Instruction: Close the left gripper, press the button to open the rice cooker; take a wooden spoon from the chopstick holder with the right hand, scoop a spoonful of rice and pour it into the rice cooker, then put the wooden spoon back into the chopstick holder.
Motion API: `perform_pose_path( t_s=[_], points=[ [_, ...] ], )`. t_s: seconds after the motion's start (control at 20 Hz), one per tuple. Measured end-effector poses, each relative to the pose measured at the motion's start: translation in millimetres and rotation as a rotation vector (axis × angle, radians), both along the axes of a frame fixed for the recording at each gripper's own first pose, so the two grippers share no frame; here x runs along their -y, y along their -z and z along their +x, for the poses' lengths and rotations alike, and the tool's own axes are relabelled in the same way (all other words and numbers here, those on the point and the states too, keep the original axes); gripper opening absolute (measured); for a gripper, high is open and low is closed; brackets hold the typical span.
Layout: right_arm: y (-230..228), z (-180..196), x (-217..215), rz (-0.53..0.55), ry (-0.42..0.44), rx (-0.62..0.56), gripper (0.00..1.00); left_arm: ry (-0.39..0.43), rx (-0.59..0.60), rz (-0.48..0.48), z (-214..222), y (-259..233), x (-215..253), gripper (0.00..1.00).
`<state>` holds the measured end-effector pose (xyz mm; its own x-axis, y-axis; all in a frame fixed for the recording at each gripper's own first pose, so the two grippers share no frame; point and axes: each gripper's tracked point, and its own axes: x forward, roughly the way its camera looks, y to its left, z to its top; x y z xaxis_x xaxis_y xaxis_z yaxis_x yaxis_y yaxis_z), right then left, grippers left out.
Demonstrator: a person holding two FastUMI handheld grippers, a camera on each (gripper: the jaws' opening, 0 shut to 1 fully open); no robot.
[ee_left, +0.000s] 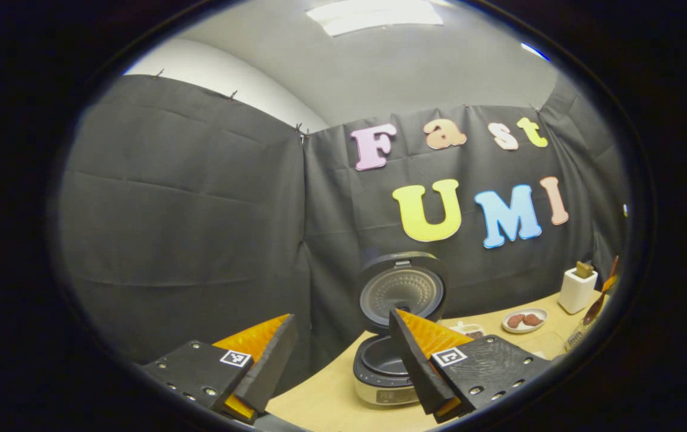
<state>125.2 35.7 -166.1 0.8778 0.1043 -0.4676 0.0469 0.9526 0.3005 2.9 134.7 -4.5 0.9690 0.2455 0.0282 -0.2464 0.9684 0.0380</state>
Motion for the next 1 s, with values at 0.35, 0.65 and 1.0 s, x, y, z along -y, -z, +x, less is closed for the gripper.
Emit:
perform_pose_path(
  t_s=[0.35,0.65,1.0],
  points=[
    [-55,5,-58,-0.023,-0.096,0.104,0.12,0.01,-0.014,-0.032,17,14,-13,0.92],
    [-49,-10,-135,-0.033,-0.237,0.104,0.12,-0.009,-0.023,-0.038,23,23,-35,0.92],
    [-12,-38,-194,-0.11,-0.358,0.059,0.11,-0.038,-0.044,-0.036,21,40,-58,0.92]
  ],
)
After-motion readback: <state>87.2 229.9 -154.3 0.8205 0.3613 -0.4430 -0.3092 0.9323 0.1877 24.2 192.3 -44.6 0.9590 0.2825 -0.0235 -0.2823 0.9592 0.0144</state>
